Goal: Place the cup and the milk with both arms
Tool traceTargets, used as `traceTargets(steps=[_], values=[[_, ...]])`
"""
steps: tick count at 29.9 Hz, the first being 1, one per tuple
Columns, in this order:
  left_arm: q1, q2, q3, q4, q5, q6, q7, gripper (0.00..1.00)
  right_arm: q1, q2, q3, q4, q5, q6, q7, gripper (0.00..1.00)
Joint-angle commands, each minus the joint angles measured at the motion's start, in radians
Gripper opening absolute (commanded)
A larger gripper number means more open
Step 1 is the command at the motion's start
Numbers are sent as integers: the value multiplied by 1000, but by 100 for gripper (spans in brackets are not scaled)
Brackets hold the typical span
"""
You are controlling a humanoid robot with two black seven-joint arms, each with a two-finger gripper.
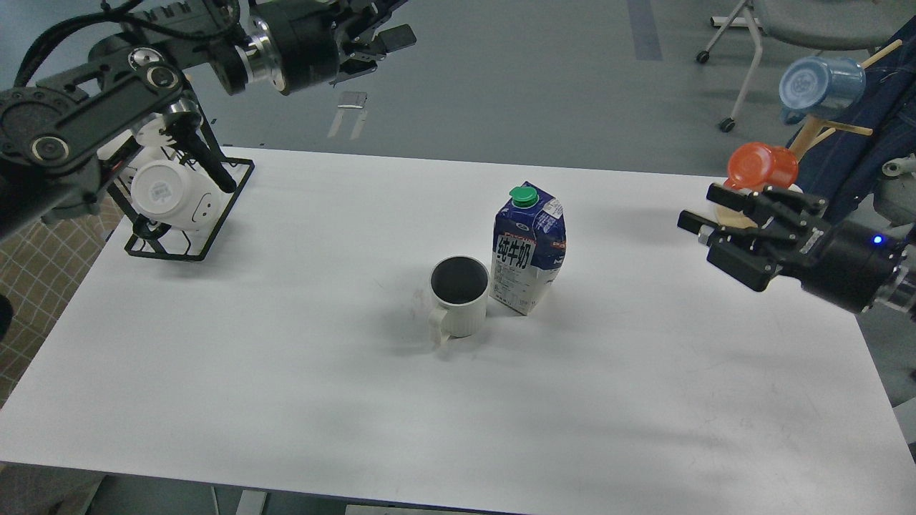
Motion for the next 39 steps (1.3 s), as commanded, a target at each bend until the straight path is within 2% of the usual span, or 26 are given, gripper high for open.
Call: traceTargets(steps=[1, 5, 7, 9, 11, 12, 13, 14, 15, 16, 19, 20, 22, 25, 29, 34, 36, 39], values=[[2, -2, -17, 2, -2, 2, -2, 95, 101, -5, 64, -23, 178, 69, 0, 65], [0, -16, -38, 62, -83, -1, -3, 95, 156, 32, 223, -173, 406, 293, 0, 66], [0, -22, -51, 88, -119, -7, -2, 95, 164, 76, 271, -244, 449, 355, 0, 67], [-1, -34, -66, 137, -172, -8, -3, 95, 189, 166, 338, -365, 482, 453, 0, 68], [-3, -66, -78, 209, -246, -10, -3, 96, 209, 284, 418, -550, 515, 554, 0, 70], [-3, -77, -78, 228, -264, -10, -3, 96, 215, 318, 436, -601, 526, 574, 0, 71], [-4, -97, -78, 264, -301, -10, -3, 96, 225, 382, 470, -696, 546, 614, 0, 77], [-4, -97, -78, 265, -301, -10, -3, 96, 226, 383, 470, -697, 546, 614, 0, 77], [-4, -116, -83, 295, -341, -10, -5, 96, 244, 453, 498, -788, 568, 652, 0, 82], [-3, -128, -94, 321, -378, -10, -3, 96, 265, 514, 519, -869, 588, 686, 0, 100], [-3, -149, -114, 375, -421, -10, -5, 99, 296, 639, 558, -1047, 664, 760, 0, 100], [-3, -149, -114, 375, -421, -10, -5, 99, 296, 639, 558, -1048, 664, 760, 0, 100], [-3, -206, -115, 445, -424, 5, -18, 98, 307, 738, 578, -1167, 735, 782, 0, 100], [0, -278, -141, 543, -426, 9, -20, 99, 308, 820, 591, -1258, 821, 792, 0, 100], [16, -297, -189, 558, -426, 6, -18, 99, 281, 855, 602, -1267, 923, 797, 0, 100], [25, -321, -193, 559, -424, 9, -18, 99, 227, 920, 607, -1269, 971, 720, 0, 100], [28, -330, -193, 559, -424, 9, -17, 98, 207, 944, 607, -1269, 971, 656, 0, 100], [28, -330, -193, 561, -426, 6, -15, 98, 184, 949, 607, -1261, 973, 657, 0, 100]])
